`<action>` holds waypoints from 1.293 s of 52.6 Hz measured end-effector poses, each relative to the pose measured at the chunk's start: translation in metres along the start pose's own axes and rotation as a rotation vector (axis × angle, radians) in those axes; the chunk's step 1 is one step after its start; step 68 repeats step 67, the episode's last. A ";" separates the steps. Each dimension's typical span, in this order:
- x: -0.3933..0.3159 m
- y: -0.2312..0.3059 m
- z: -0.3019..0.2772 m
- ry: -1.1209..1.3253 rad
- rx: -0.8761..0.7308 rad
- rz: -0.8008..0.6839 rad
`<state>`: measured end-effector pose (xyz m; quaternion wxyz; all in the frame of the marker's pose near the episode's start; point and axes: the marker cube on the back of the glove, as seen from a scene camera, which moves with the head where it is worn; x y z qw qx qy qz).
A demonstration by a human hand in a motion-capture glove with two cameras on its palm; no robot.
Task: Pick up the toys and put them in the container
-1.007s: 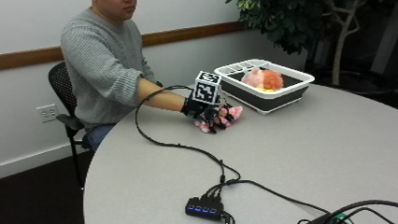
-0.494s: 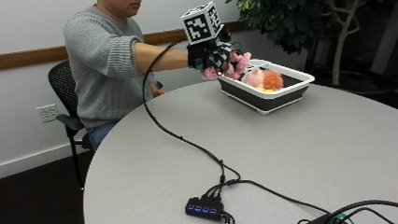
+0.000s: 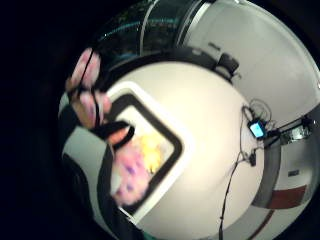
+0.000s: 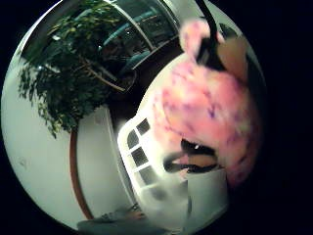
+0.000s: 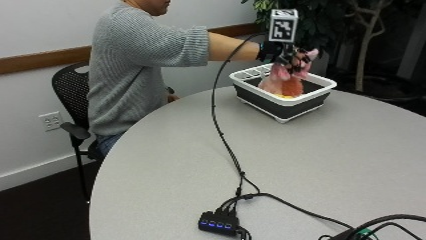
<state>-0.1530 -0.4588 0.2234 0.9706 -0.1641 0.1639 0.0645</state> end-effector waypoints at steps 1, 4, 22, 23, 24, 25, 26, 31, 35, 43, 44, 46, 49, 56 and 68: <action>-0.005 0.000 0.008 -0.005 -0.092 -0.010; -0.022 0.000 0.020 -0.109 -0.229 0.012; -0.008 0.039 0.003 -0.076 -0.171 0.063; 0.000 0.049 0.000 -0.058 -0.163 0.076; 0.007 0.060 -0.004 -0.067 -0.153 0.074; 0.012 0.074 -0.011 -0.114 -0.139 0.049; 0.017 0.090 -0.018 -0.192 -0.122 0.003; 0.078 0.182 -0.040 -0.405 -0.014 -0.170; 0.143 0.252 -0.037 -0.377 0.062 -0.177; 0.189 0.343 -0.002 -0.265 0.116 -0.066; 0.187 0.355 0.004 -0.268 0.116 -0.072; 0.180 0.382 0.017 -0.289 0.117 -0.099; 0.161 0.426 0.035 -0.341 0.120 -0.135; 0.112 0.511 0.083 -0.405 0.076 -0.114; 0.104 0.522 0.107 -0.380 0.053 -0.100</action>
